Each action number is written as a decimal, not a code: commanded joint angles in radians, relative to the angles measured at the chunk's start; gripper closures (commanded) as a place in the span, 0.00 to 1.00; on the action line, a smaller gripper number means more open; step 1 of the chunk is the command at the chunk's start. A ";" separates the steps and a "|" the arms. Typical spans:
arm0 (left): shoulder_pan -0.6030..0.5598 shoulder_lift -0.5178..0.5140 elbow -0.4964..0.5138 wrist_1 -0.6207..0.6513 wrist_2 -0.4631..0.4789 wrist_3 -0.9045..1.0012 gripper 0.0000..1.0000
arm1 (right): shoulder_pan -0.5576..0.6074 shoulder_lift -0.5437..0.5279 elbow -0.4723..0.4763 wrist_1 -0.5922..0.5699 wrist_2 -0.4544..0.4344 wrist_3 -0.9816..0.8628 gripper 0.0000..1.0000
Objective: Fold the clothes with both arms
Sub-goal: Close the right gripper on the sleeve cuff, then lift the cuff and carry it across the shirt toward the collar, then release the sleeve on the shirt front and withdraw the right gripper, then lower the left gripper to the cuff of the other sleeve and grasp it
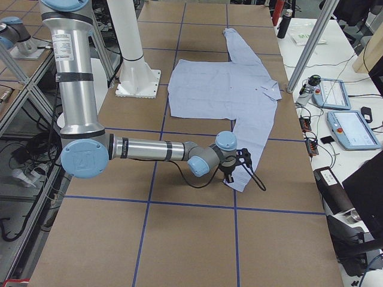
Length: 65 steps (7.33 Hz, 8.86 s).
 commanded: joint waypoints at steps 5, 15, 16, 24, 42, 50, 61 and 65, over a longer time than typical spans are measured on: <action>0.000 0.000 -0.004 0.000 -0.001 0.000 0.00 | 0.022 -0.012 -0.141 0.293 0.034 0.387 0.50; 0.000 0.000 -0.004 0.000 -0.002 0.000 0.00 | -0.038 0.000 -0.143 0.304 -0.047 0.459 0.51; 0.000 0.000 -0.004 0.000 -0.002 0.000 0.00 | -0.039 0.000 -0.141 0.304 -0.049 0.459 0.54; 0.000 0.000 -0.004 0.000 -0.002 0.000 0.00 | -0.021 0.035 0.117 0.098 0.013 0.470 1.00; 0.000 0.000 0.005 0.003 -0.015 0.000 0.00 | -0.618 1.177 -0.343 -0.509 -0.848 0.909 0.06; 0.098 -0.018 0.069 -0.170 -0.117 -0.003 0.00 | -0.481 1.095 -0.060 -0.798 -0.495 0.739 0.00; 0.373 -0.163 0.642 -0.911 0.103 -0.733 0.00 | 0.088 -0.002 0.698 -0.795 -0.026 -0.278 0.00; 0.428 -0.209 0.761 -1.006 0.104 -0.739 0.00 | 0.088 -0.003 0.693 -0.786 -0.024 -0.274 0.00</action>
